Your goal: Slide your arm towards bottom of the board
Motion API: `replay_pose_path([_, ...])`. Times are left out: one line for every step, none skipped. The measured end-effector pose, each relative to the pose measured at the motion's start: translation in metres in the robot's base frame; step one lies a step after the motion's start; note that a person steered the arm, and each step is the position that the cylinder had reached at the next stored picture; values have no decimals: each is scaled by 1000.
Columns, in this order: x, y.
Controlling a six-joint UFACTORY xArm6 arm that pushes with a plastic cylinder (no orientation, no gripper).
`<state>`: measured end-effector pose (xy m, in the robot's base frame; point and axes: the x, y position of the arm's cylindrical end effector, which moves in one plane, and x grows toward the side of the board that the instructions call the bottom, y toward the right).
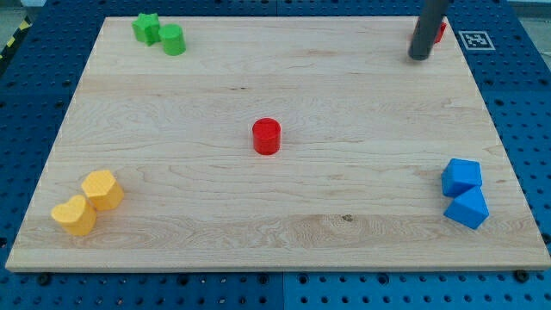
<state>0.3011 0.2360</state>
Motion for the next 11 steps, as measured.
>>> replay_pose_path([44,3])
replay_pose_path([54,3])
replay_pose_path([66,1])
replay_pose_path([106,-7])
replay_pose_path([153,-2])
replay_pose_path([167,-39])
replay_pose_path([179,-79])
replay_pose_path([256,-79])
replay_pose_path([291,-79])
replay_pose_path([289,-79])
replay_pose_path([272,-79])
